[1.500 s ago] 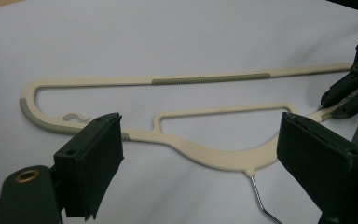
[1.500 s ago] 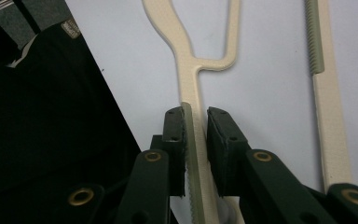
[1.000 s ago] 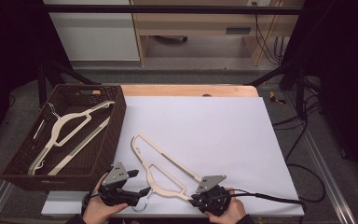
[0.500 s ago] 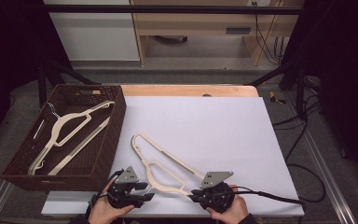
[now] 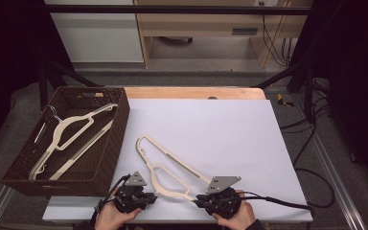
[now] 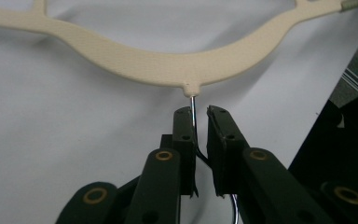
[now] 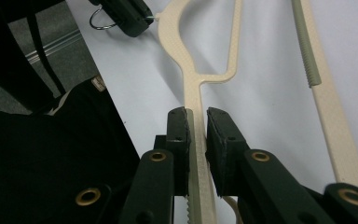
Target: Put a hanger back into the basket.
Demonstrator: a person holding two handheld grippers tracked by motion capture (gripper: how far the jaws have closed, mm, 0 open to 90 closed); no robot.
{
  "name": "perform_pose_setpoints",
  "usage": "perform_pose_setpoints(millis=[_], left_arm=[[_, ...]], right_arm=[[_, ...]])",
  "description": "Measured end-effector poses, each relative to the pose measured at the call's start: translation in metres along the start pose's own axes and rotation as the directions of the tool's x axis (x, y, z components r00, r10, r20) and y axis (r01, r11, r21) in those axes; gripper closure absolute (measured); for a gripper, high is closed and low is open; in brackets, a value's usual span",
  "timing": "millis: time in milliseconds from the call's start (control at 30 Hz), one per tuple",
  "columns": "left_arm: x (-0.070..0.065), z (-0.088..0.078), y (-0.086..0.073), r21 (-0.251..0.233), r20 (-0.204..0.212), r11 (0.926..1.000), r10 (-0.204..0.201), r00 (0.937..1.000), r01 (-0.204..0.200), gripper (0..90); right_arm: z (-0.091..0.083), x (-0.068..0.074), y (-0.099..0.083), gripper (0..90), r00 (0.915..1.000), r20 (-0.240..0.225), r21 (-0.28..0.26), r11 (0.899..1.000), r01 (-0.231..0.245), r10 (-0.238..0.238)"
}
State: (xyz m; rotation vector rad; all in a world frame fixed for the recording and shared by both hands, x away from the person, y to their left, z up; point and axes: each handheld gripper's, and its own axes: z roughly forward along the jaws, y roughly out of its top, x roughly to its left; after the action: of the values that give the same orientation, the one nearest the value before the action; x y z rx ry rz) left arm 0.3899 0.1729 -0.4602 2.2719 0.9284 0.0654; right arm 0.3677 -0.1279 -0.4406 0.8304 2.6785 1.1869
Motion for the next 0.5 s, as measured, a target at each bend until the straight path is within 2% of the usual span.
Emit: perform_pose_setpoints(millis=[33, 133, 200, 267, 300, 333, 367, 433, 500], left_arm=[[0.000, -0.002, 0.002, 0.004, -0.012, 0.9999, -0.017, 0.9998, 0.017, 84.2], [-0.003, -0.005, 0.005, -0.001, -0.031, 0.9996, -0.028, 0.9991, 0.028, 85.0], [-0.008, -0.010, 0.011, -0.033, -0.078, 0.9989, -0.035, 0.9964, 0.033, 87.3], [-0.009, -0.012, 0.014, -0.028, -0.089, 0.9992, -0.031, 0.9956, 0.028, 87.6], [-0.012, -0.013, 0.017, -0.032, -0.117, 0.9993, -0.025, 0.9928, 0.022, 87.6], [-0.012, -0.013, 0.017, -0.032, -0.117, 0.9993, -0.025, 0.9928, 0.022, 87.6], [-0.013, -0.013, 0.019, -0.024, -0.124, 0.9994, -0.028, 0.9919, 0.025, 87.6], [-0.017, -0.014, 0.024, -0.017, -0.142, 0.9996, -0.026, 0.9895, 0.024, 87.6], [-0.020, -0.016, 0.030, 0.003, -0.154, 0.9998, -0.019, 0.9879, 0.020, 87.6]], right_arm=[[0.000, 0.000, 0.000, 79.4, 0.9999, -0.011, -0.001, 1.000, 0.001, -0.001], [0.000, 0.000, 0.000, 79.2, 0.9999, -0.016, 0.009, 1.000, 0.001, -0.001], [0.003, 0.001, -0.001, 79.0, 0.9999, -0.010, 0.018, 1.000, 0.009, -0.009], [0.004, 0.001, -0.002, 80.6, 0.9999, -0.010, 0.015, 1.000, 0.007, -0.006], [0.003, 0.001, -0.001, 76.8, 0.9999, -0.004, 0.006, 1.000, 0.010, -0.010], [0.003, 0.001, -0.001, 76.8, 0.9999, -0.004, 0.006, 1.000, 0.010, -0.010], [0.002, 0.002, 0.000, 71.3, 1.0000, 0.007, -0.018, 1.000, 0.005, -0.005], [0.001, 0.002, 0.001, 69.0, 0.9999, 0.006, -0.027, 1.000, 0.015, -0.015], [0.002, 0.005, 0.003, 60.7, 0.9994, 0.026, -0.046, 0.999, 0.026, -0.025]])
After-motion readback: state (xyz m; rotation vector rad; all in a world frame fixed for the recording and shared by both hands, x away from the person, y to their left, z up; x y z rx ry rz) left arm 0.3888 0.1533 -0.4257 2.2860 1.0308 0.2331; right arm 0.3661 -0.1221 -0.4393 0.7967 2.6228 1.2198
